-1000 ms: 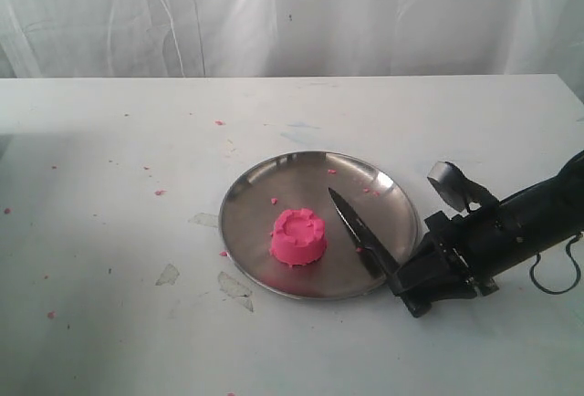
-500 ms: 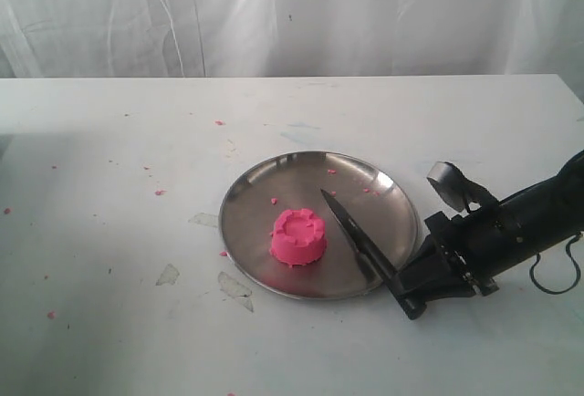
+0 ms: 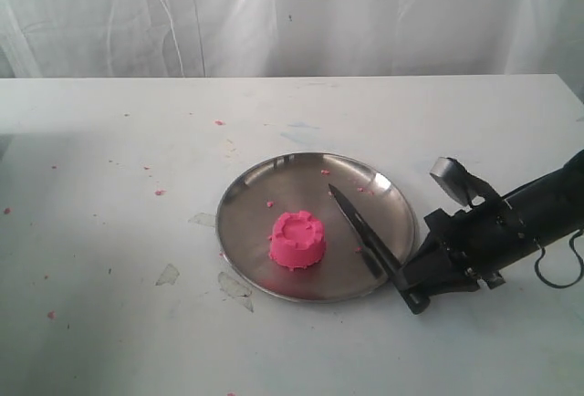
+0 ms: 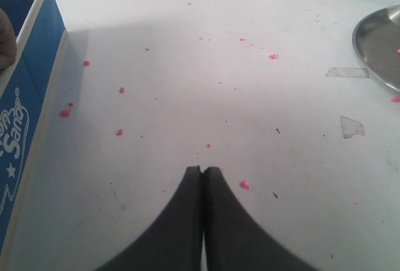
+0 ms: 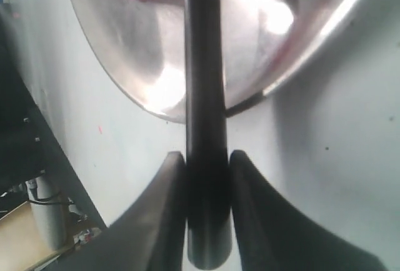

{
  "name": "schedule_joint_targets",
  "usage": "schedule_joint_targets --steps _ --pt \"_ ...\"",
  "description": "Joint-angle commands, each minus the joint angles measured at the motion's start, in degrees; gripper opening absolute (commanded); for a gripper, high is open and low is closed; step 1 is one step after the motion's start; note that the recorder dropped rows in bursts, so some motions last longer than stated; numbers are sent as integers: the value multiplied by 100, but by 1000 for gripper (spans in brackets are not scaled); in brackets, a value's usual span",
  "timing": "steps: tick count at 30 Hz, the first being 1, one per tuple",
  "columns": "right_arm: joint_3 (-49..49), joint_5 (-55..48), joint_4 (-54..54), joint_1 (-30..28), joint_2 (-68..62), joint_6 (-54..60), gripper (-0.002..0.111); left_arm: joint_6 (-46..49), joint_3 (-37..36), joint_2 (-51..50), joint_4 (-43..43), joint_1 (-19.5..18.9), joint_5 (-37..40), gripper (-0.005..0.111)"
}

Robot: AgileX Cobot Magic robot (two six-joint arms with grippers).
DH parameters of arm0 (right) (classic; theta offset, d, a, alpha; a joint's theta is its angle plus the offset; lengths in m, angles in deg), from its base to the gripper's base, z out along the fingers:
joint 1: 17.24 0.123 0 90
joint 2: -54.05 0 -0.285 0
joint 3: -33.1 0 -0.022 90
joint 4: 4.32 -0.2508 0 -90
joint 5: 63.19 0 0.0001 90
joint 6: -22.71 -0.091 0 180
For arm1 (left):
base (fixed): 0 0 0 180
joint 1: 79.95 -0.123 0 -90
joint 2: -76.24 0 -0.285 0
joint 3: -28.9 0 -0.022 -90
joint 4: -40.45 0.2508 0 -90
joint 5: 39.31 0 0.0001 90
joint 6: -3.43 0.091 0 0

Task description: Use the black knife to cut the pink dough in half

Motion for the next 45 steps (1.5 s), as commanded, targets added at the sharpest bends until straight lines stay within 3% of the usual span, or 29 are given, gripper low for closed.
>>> schedule_joint_targets --steps 1,14,18,23,31,42,45 --pt "49 65 39 5 278 -50 0 -1 -17 24 -44 38 -7 0" --pt "49 -267 -657 5 968 32 0 -1 -17 24 -44 38 -7 0" --pt "49 -3 -679 321 1758 21 0 -1 -17 24 -44 38 -7 0" --pt "49 956 313 1263 3097 -480 0 -1 -17 24 -44 38 -7 0" --pt "49 1581 2411 1744 3418 -2539 0 192 -17 24 331 37 -7 0" --pt "49 1498 2329 1882 3392 -2629 0 439 -17 24 621 37 -26 0" --pt "49 1510 2317 1882 3392 -2629 0 314 -17 24 493 37 -454 0"
